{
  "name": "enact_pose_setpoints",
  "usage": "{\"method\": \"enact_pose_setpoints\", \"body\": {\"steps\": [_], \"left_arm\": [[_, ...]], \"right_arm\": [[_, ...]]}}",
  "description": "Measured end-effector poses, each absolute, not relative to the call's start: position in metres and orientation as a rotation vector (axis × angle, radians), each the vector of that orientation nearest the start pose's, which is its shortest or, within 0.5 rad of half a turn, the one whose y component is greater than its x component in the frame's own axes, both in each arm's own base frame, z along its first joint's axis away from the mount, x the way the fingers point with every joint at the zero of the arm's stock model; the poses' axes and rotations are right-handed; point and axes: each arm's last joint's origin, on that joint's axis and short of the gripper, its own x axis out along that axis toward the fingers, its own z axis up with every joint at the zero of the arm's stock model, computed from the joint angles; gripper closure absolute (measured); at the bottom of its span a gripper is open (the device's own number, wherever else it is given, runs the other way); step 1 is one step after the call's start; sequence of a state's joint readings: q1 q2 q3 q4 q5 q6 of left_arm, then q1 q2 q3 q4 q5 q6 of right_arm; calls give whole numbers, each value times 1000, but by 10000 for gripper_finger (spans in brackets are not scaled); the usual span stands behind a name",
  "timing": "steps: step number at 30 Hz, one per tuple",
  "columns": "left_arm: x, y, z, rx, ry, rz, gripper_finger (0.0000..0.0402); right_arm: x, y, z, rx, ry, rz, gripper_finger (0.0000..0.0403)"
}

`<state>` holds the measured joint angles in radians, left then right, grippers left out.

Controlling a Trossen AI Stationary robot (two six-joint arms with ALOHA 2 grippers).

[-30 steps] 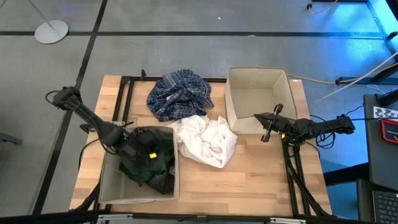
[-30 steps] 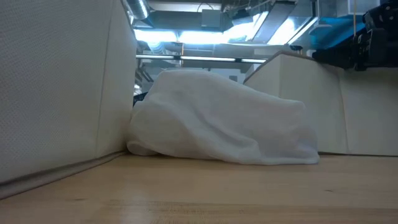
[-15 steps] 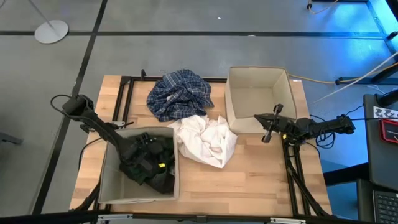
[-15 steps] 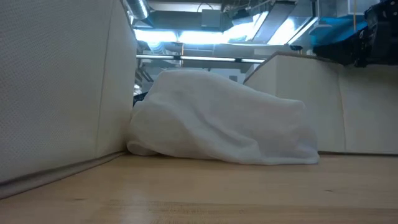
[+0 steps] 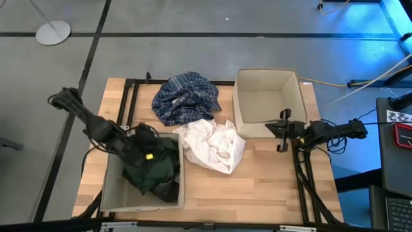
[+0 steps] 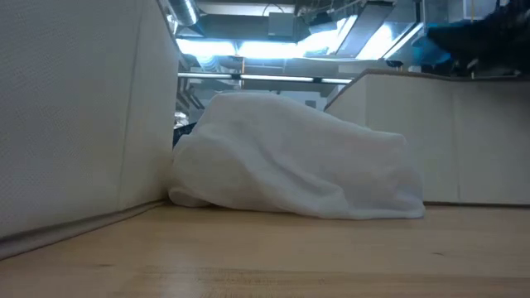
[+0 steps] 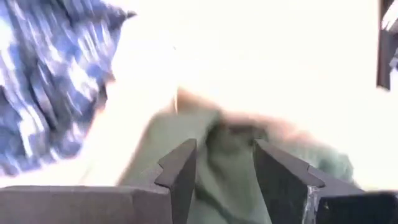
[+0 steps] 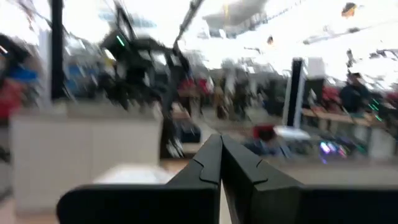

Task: Sort clothes
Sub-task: Put the white polo shirt into the right laundry organizer

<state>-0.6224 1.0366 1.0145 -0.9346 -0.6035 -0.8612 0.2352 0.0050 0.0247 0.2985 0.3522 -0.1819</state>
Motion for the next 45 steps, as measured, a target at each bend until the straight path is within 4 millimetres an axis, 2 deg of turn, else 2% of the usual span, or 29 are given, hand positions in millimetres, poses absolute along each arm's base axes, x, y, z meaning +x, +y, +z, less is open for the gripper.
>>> {"method": "enact_pose_setpoints", "body": {"steps": [2, 6, 10, 16, 21, 32, 35, 37, 45], "left_arm": [[156, -90, 318, -217, 637, 319, 251], [156, -86, 327, -99, 526, 358, 251], [158, -85, 330, -7, 474, 395, 251], [160, -82, 331, 66, 448, 451, 251], [160, -81, 332, 107, 445, 461, 251], [160, -81, 332, 147, 454, 454, 251], [160, -81, 332, 146, 453, 454, 251], [160, -81, 332, 138, 451, 455, 251], [160, -81, 332, 124, 450, 458, 251]], "right_arm": [[88, 12, 208, -77, -347, -109, 391], [87, 12, 233, -59, -330, -92, 391], [100, 15, 259, -82, -238, -84, 391], [145, 25, 302, -203, -16, -94, 391], [186, 35, 325, -296, 122, -98, 391], [266, 52, 333, -354, 294, -113, 387], [280, 55, 334, -322, 380, -135, 363], [289, 57, 335, -278, 442, -142, 332], [317, 67, 316, -119, 695, -89, 164]]}}
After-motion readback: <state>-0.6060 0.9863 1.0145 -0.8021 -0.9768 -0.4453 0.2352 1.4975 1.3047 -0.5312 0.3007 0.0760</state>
